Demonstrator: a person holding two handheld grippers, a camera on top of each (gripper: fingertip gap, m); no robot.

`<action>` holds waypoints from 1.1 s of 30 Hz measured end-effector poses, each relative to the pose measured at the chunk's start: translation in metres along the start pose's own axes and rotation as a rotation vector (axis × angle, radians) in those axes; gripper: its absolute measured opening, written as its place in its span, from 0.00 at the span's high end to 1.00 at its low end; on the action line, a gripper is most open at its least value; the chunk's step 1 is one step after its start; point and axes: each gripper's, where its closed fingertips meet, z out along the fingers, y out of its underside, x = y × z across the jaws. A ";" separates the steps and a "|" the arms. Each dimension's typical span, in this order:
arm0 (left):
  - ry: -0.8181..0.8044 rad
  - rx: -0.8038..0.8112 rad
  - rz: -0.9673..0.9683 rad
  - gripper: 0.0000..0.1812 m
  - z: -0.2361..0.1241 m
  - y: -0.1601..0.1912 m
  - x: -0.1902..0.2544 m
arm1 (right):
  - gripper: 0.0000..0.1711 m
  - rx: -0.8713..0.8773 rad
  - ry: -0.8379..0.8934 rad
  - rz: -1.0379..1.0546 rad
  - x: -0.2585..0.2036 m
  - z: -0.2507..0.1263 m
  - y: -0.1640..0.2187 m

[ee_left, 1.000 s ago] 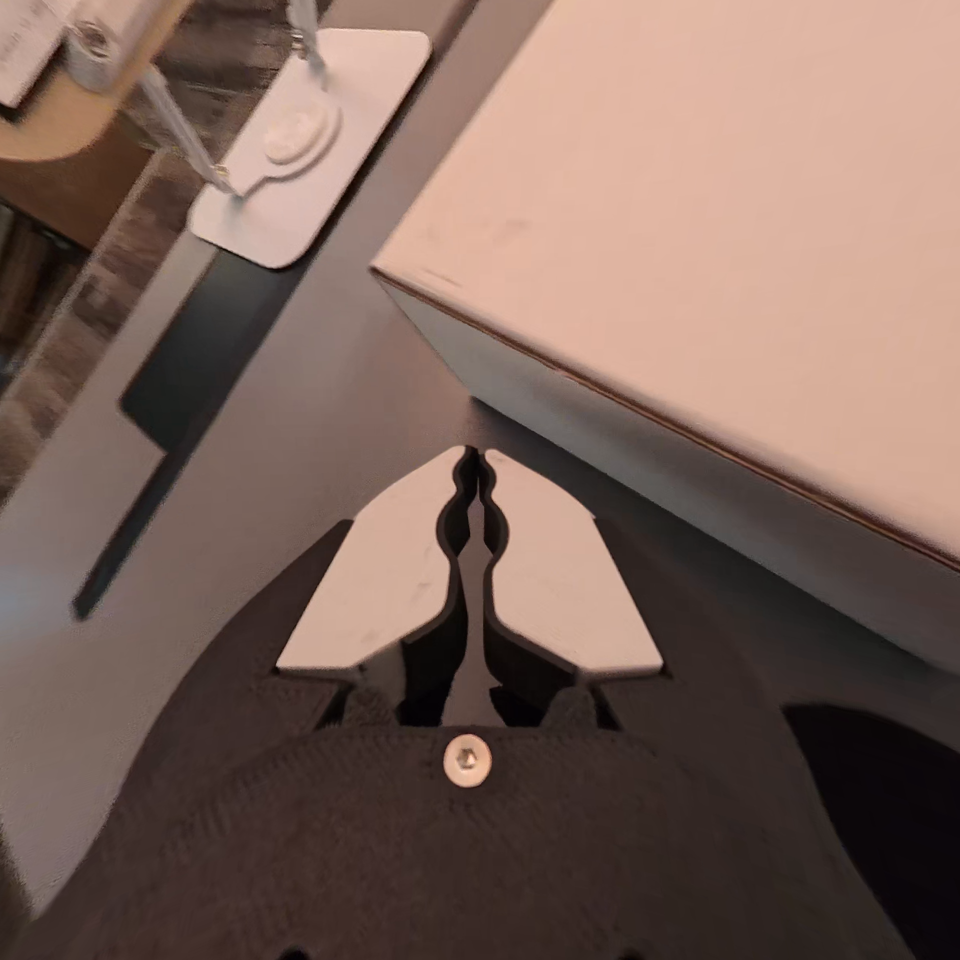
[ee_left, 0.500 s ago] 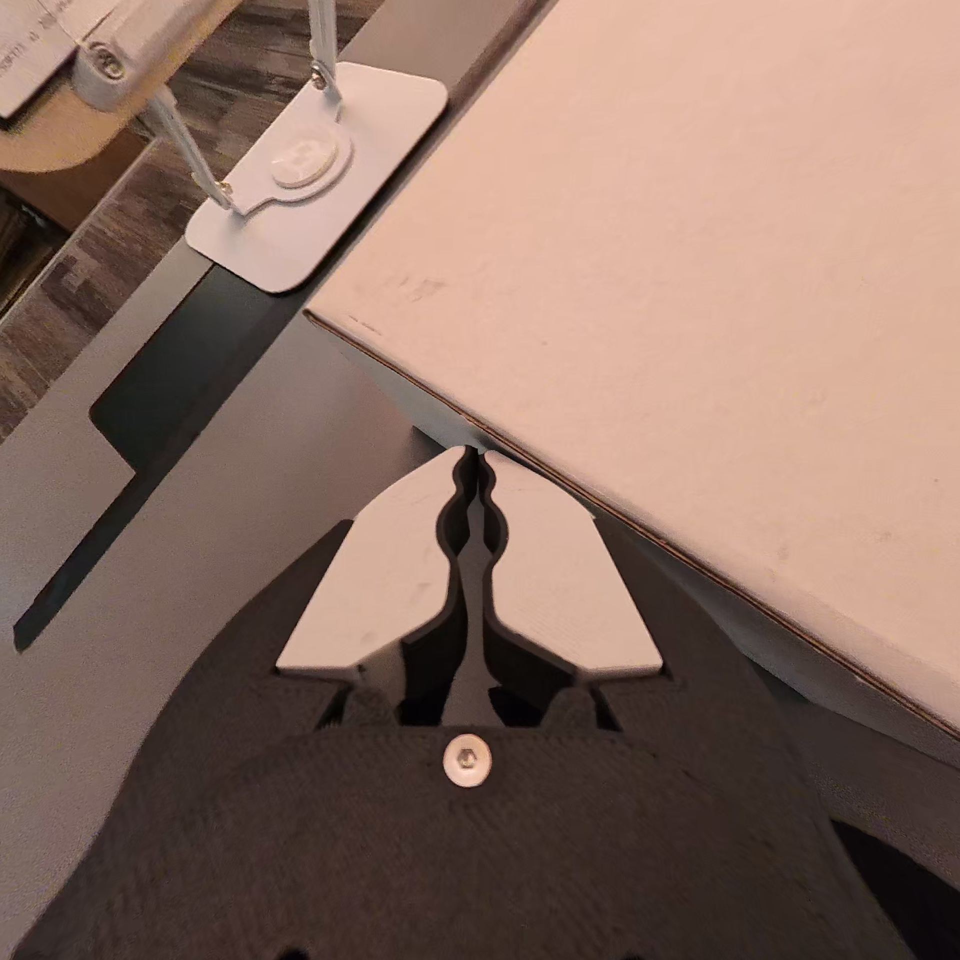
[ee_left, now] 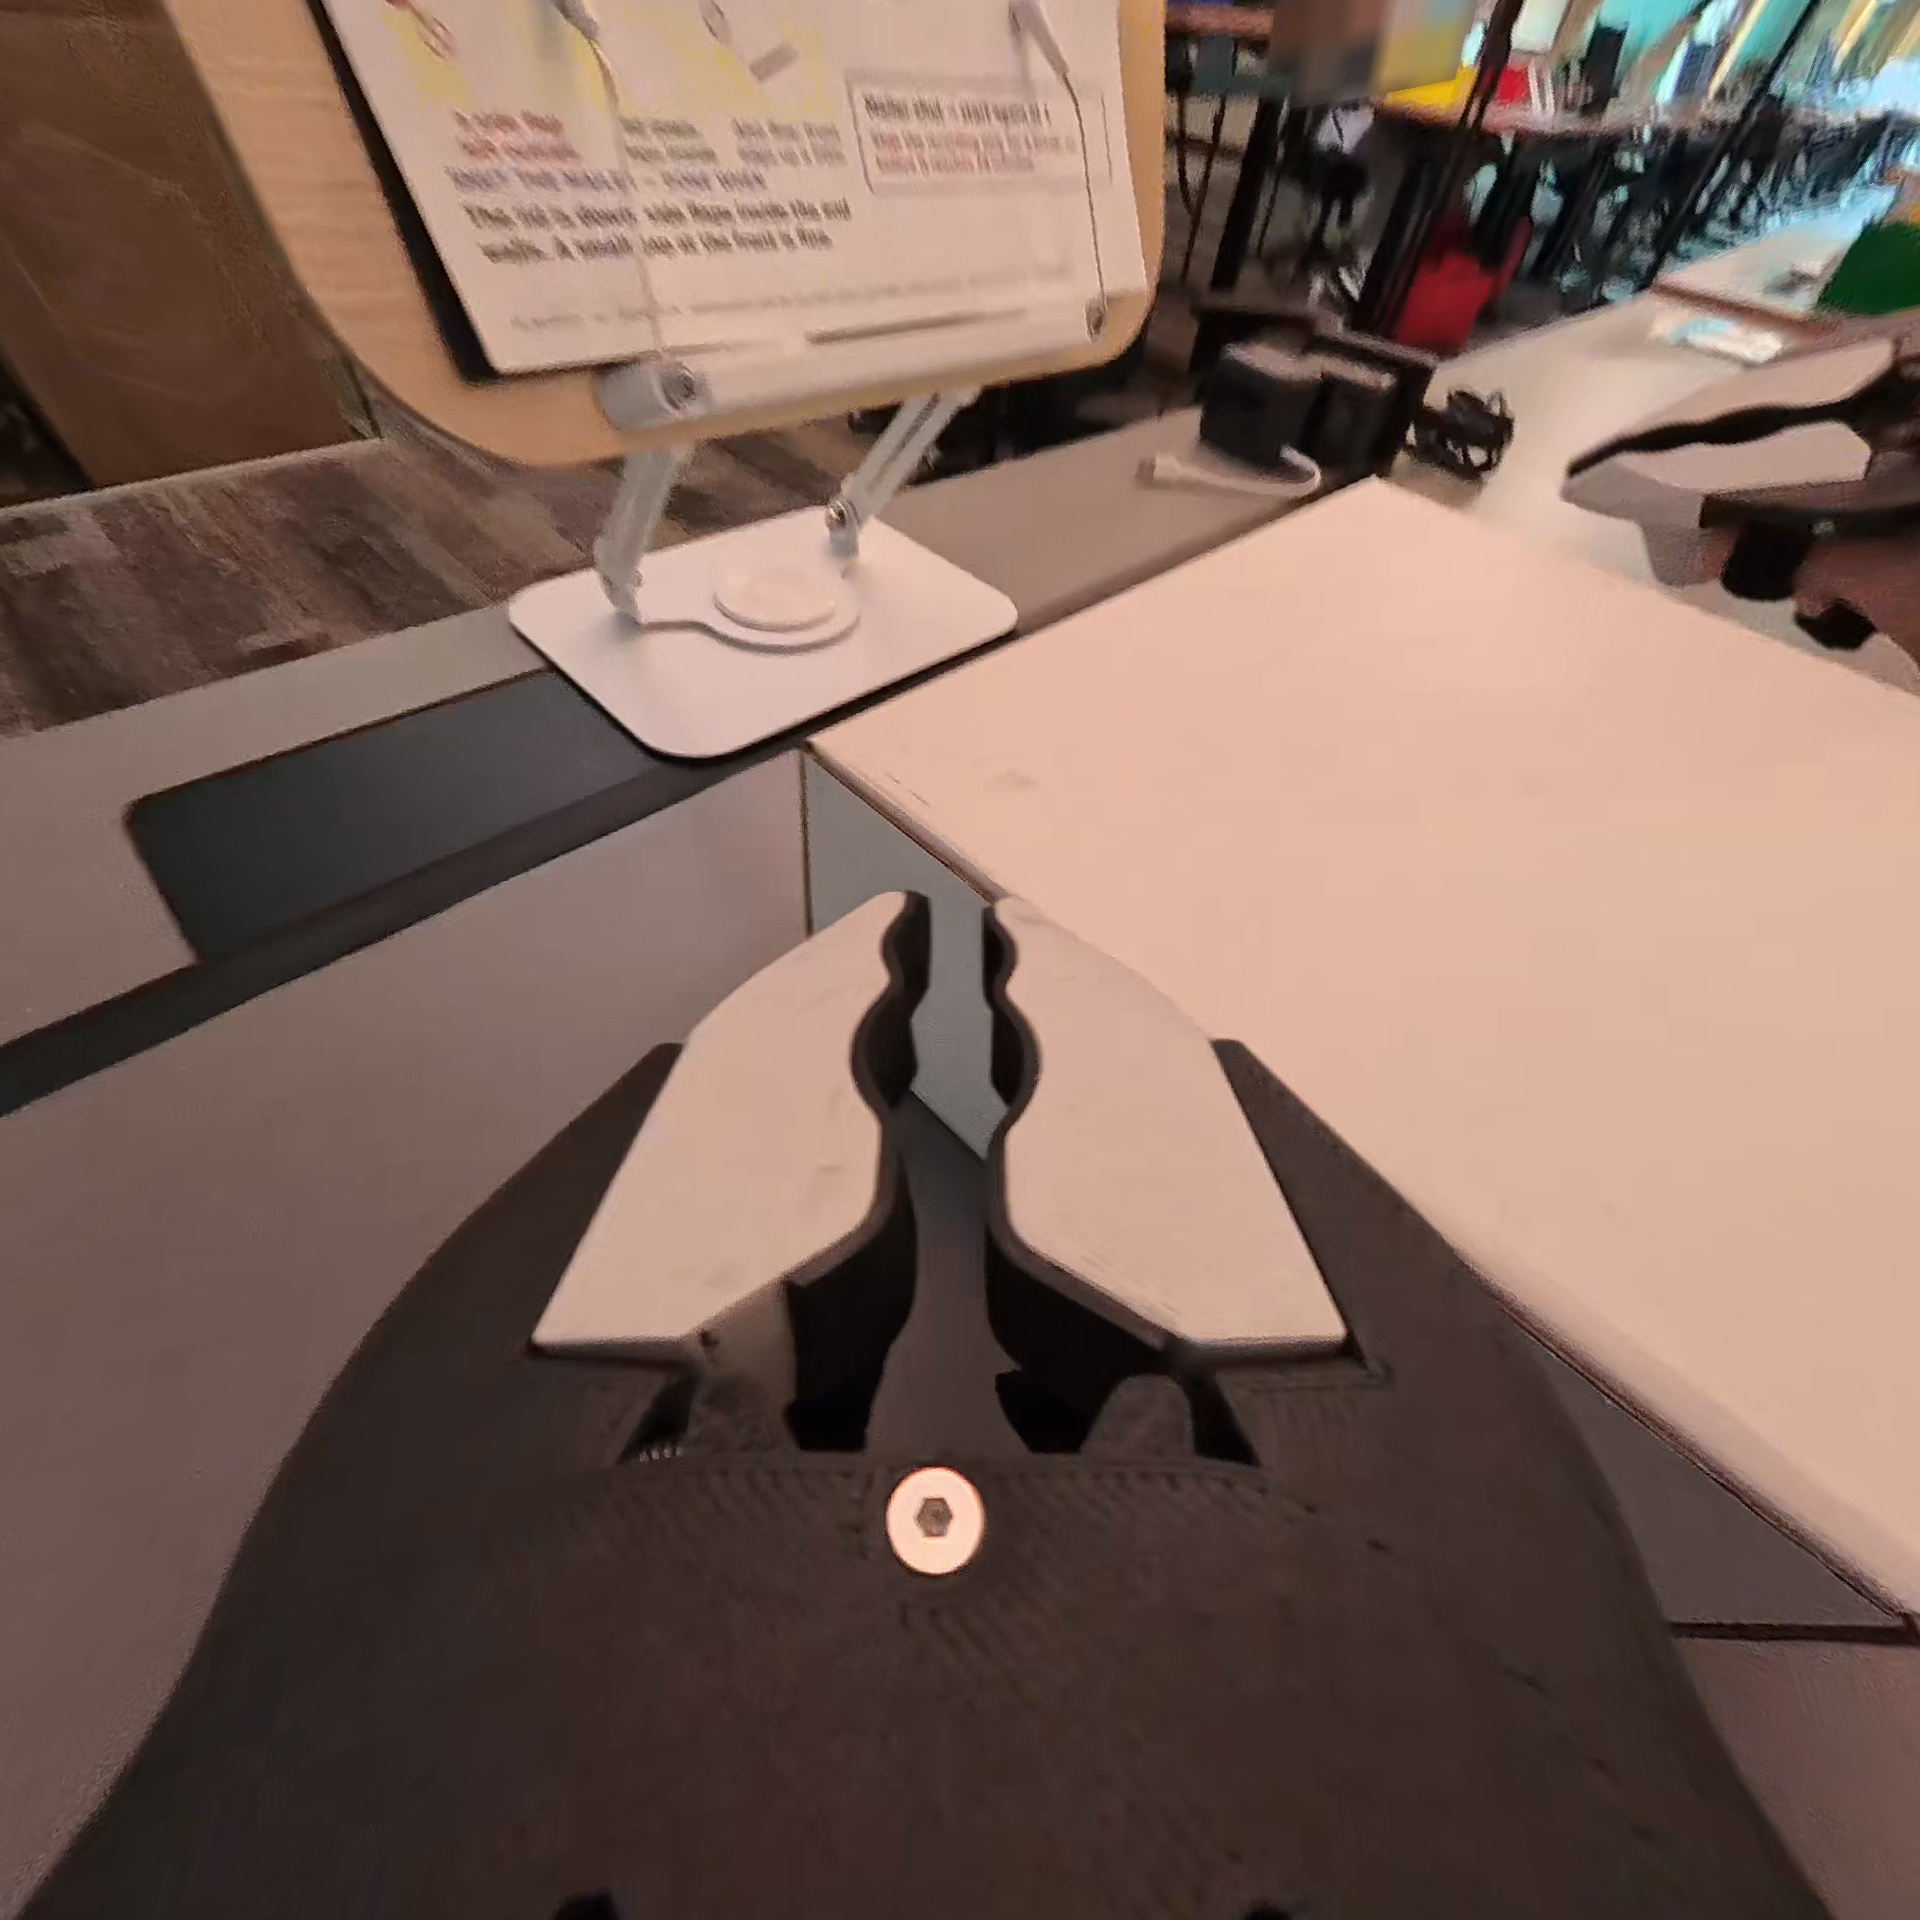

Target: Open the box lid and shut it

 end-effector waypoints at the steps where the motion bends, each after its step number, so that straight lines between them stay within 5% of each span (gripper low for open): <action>1: -0.017 0.029 0.006 0.92 -0.005 -0.006 -0.004 | 0.96 0.011 0.036 -0.015 0.005 -0.004 -0.004; 7: -0.004 0.166 0.025 0.74 -0.018 -0.062 -0.013 | 0.96 0.057 0.126 -0.083 0.015 -0.016 -0.034; 11: 0.166 0.169 -0.163 0.55 0.002 -0.081 -0.009 | 0.94 0.103 0.119 -0.102 0.010 -0.011 -0.062; 14: 0.304 0.201 -0.318 0.45 0.018 -0.076 -0.007 | 0.82 0.167 0.110 -0.145 0.007 -0.010 -0.094; 17: 0.336 0.171 -0.398 0.43 0.033 -0.058 -0.019 | 0.66 0.324 -0.055 -0.121 -0.025 -0.030 -0.135; 20: 0.361 0.139 -0.372 0.44 0.039 -0.048 -0.025 | 0.57 0.461 -0.417 -0.274 -0.107 -0.077 -0.159; 24: 0.402 0.120 -0.334 0.45 0.055 -0.049 -0.031 | 0.55 0.479 -0.734 -0.524 -0.212 -0.132 -0.151; 29: 0.524 0.086 -0.367 0.54 0.064 -0.041 -0.020 | 0.56 0.339 -0.772 -0.778 -0.287 -0.131 -0.112; 33: 0.543 0.064 -0.336 0.54 0.072 -0.032 -0.009 | 0.61 0.297 -0.744 -0.809 -0.298 -0.122 -0.103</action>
